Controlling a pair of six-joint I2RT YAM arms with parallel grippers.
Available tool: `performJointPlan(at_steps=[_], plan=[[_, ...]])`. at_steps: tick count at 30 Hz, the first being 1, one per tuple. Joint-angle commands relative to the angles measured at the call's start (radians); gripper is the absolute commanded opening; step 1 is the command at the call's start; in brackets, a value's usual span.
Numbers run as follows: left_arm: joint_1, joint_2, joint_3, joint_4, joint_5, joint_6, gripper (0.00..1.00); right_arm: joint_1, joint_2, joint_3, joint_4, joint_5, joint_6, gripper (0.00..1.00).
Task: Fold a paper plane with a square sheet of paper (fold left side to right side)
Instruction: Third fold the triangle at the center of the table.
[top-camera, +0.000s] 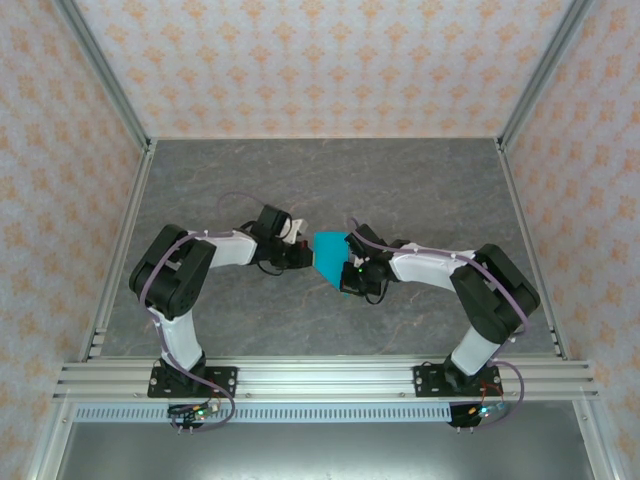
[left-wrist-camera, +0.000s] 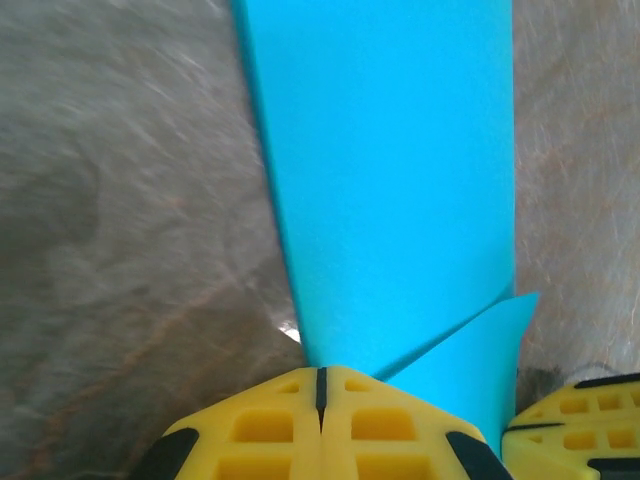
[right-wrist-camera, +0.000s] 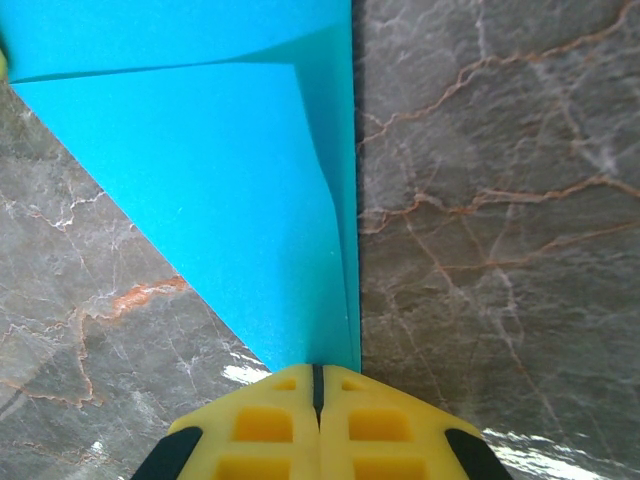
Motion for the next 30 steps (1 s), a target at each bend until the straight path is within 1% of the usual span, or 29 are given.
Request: performJointPlan(at_steps=[1, 4, 8, 10, 13, 15, 18, 24, 30], plan=[[0.073, 0.031, 0.007, -0.058, -0.183, 0.047, 0.00, 0.007, 0.056, -0.054, -0.161, 0.106, -0.018, 0.00], [0.082, -0.018, -0.006, -0.073, -0.164, 0.046, 0.00, 0.007, 0.055, -0.050, -0.159, 0.101, -0.019, 0.00], [0.078, -0.120, -0.037, -0.088, -0.098, 0.006, 0.00, 0.007, 0.054, -0.038, -0.154, 0.099, -0.016, 0.00], [0.057, -0.167, -0.050, -0.089, -0.060, -0.018, 0.00, 0.007, 0.052, -0.034, -0.149, 0.098, -0.013, 0.00], [-0.013, -0.200, -0.044, -0.090, -0.032, -0.044, 0.00, 0.008, 0.051, -0.029, -0.143, 0.097, -0.007, 0.00], [-0.072, -0.191, -0.028, -0.087, -0.032, -0.060, 0.00, 0.008, 0.049, -0.028, -0.137, 0.097, -0.003, 0.00], [-0.118, -0.153, -0.011, -0.058, -0.036, -0.088, 0.00, 0.008, 0.044, -0.030, -0.129, 0.095, 0.002, 0.00], [-0.149, -0.047, 0.032, -0.007, -0.023, -0.114, 0.00, 0.011, 0.020, -0.026, -0.107, 0.083, 0.009, 0.00], [-0.154, -0.008, 0.052, -0.011, -0.057, -0.114, 0.00, 0.015, 0.009, -0.017, -0.112, 0.076, 0.007, 0.00]])
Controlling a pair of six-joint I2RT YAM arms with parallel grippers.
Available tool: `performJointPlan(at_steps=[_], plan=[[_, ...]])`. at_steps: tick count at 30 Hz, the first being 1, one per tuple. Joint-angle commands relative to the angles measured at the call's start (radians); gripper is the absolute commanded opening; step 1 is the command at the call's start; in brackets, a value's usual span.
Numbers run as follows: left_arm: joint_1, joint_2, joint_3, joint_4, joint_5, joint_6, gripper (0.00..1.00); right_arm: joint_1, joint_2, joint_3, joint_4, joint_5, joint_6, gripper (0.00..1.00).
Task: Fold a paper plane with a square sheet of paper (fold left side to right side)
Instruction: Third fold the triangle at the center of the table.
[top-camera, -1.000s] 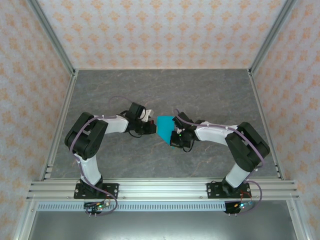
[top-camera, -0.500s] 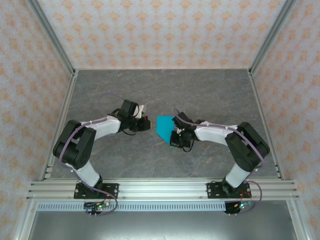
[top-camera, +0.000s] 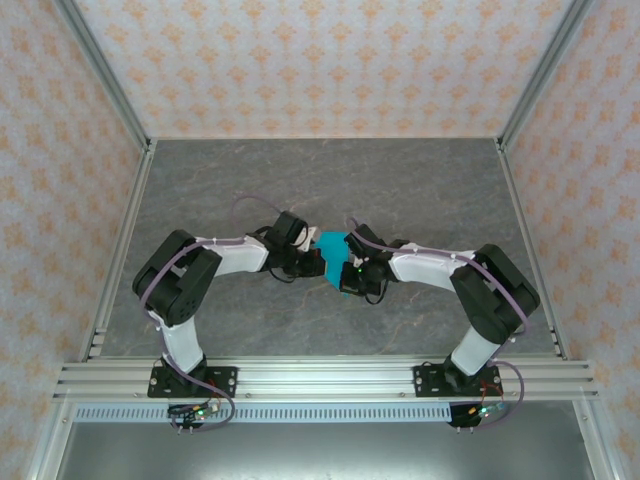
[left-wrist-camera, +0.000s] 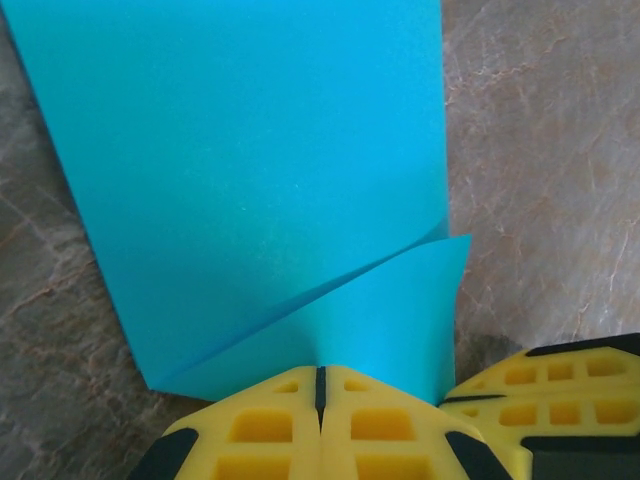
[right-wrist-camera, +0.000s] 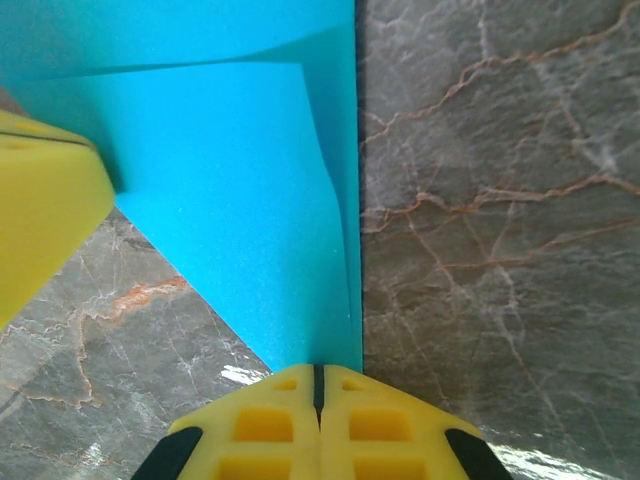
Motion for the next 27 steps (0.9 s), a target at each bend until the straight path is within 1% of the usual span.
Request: performJointPlan(at_steps=[1, 7, 11, 17, 20, 27], plan=[[-0.011, 0.017, 0.037, 0.019, -0.028, -0.004, 0.00, 0.009, 0.007, -0.021, -0.107, 0.066, 0.005, 0.00], [-0.012, 0.062, 0.042, -0.018, -0.069, 0.014, 0.00, 0.018, -0.060, 0.026, -0.144, 0.087, 0.011, 0.00], [-0.013, 0.078, 0.043, -0.033, -0.086, 0.019, 0.00, 0.029, -0.075, 0.064, -0.155, 0.086, 0.019, 0.00], [-0.021, 0.078, 0.047, -0.051, -0.102, 0.030, 0.00, 0.046, -0.027, 0.091, -0.081, 0.054, 0.051, 0.00], [-0.021, 0.078, 0.047, -0.053, -0.103, 0.030, 0.00, 0.046, 0.013, 0.106, -0.080, 0.063, 0.051, 0.00], [-0.021, 0.078, 0.045, -0.062, -0.113, 0.035, 0.00, 0.046, 0.044, 0.058, -0.084, 0.082, 0.075, 0.00]])
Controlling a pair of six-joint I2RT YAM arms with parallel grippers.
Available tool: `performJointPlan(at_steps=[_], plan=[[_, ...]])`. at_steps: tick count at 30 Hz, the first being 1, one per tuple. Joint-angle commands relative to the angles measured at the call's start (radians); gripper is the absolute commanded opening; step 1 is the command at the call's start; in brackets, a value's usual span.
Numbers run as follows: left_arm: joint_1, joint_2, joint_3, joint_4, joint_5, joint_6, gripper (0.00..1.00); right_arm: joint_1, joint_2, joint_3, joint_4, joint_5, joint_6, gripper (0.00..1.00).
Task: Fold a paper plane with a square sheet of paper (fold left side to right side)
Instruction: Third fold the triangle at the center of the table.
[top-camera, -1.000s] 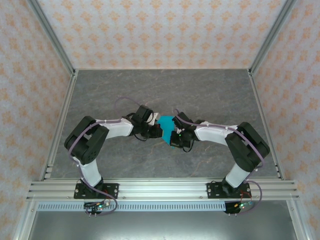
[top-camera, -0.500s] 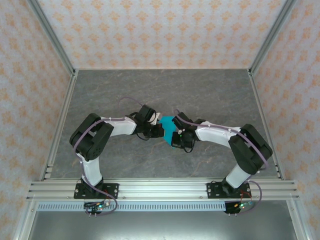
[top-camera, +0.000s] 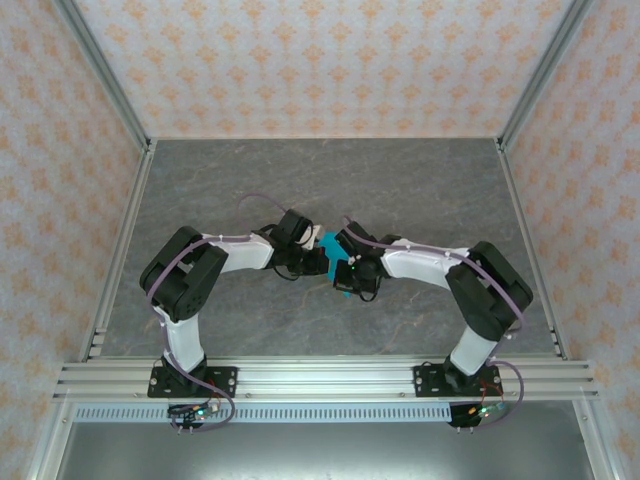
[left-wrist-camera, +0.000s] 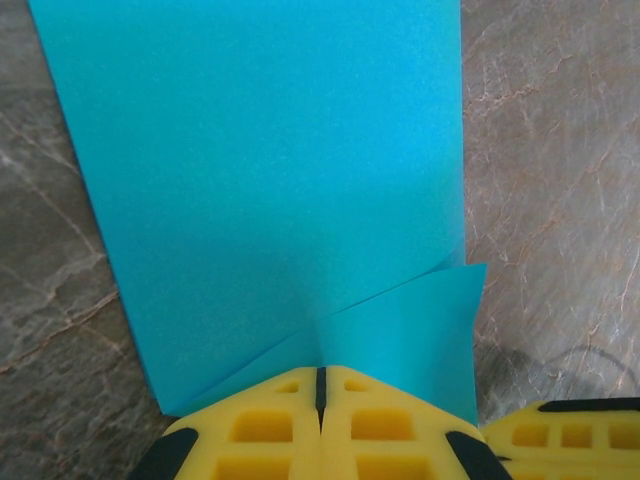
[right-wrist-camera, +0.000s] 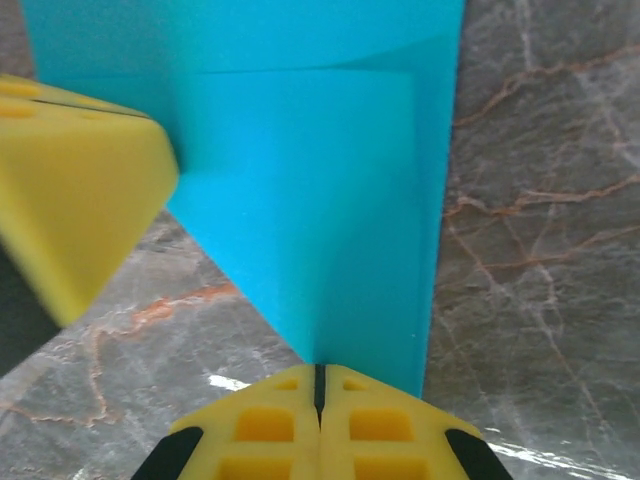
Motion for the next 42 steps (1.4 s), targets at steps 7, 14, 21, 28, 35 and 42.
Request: performJointPlan(at_steps=[7, 14, 21, 28, 35, 42], plan=[[-0.008, 0.036, 0.008, -0.074, -0.104, 0.033, 0.00, 0.005, -0.045, -0.108, -0.025, 0.033, 0.046, 0.00], [-0.009, 0.036, 0.015, -0.083, -0.113, 0.038, 0.00, 0.005, -0.111, -0.205, -0.028, 0.010, 0.068, 0.00], [-0.008, 0.036, 0.024, -0.089, -0.114, 0.041, 0.00, 0.005, -0.178, -0.274, -0.051, 0.003, 0.070, 0.00], [-0.008, -0.032, 0.038, -0.087, -0.064, 0.016, 0.08, -0.004, -0.260, -0.209, -0.091, 0.049, 0.011, 0.00], [0.049, -0.199, 0.014, -0.106, -0.049, -0.027, 0.36, -0.119, -0.306, -0.144, 0.017, 0.046, -0.143, 0.15], [0.121, -0.240, -0.038, -0.097, -0.022, -0.104, 0.48, -0.171, -0.211, -0.094, 0.182, 0.006, -0.334, 0.43]])
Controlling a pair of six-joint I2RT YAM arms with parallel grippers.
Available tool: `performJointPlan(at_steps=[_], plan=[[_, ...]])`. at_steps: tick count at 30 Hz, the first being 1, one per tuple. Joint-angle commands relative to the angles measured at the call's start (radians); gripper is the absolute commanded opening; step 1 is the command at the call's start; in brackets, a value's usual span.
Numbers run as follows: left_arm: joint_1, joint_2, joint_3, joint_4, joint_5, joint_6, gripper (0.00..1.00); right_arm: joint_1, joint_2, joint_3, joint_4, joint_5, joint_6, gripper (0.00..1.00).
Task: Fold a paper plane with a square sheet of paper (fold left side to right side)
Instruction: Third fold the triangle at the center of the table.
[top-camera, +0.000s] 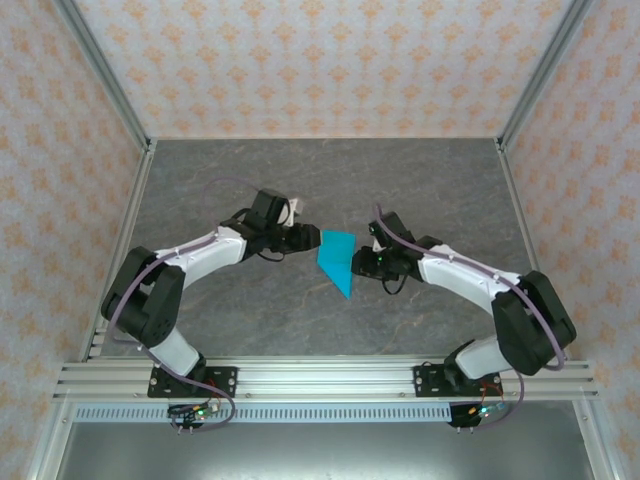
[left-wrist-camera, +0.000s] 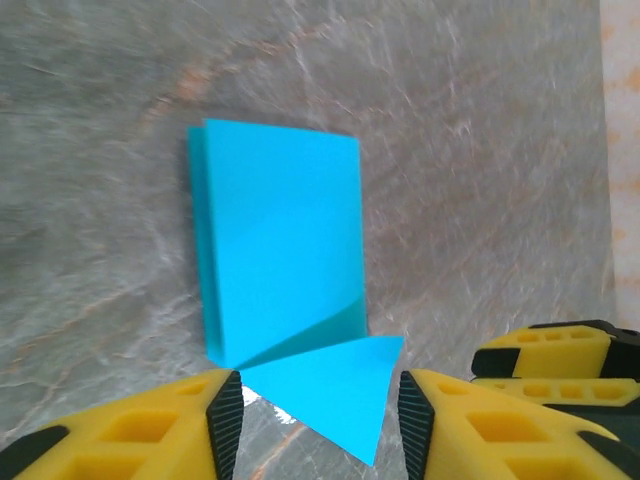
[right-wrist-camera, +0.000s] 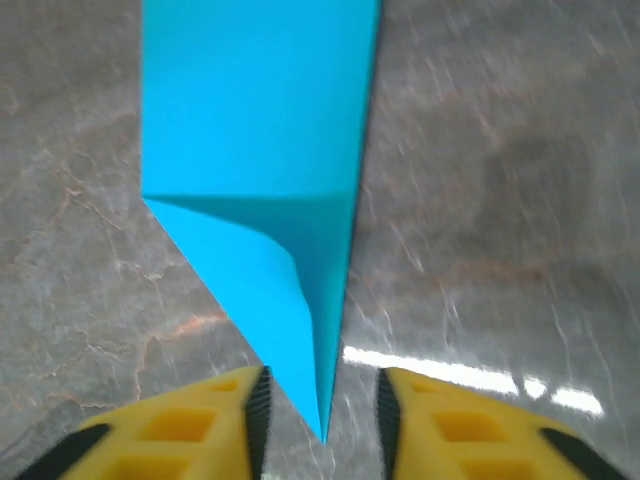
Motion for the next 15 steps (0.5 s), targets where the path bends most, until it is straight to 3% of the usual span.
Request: performJointPlan(at_steps=[1, 7, 15], plan=[[0.005, 0.012, -0.037, -0.010, 0.007, -0.047, 0.48, -0.015, 0.060, 0.029, 0.114, -0.030, -0.131, 0.45], [0.005, 0.056, -0.041, 0.032, 0.029, -0.094, 0.50, -0.017, 0.190, 0.084, 0.119, -0.075, -0.168, 0.43], [-0.004, 0.131, -0.031, 0.093, 0.081, -0.145, 0.52, -0.018, 0.194, 0.069, 0.118, -0.029, -0.172, 0.32]])
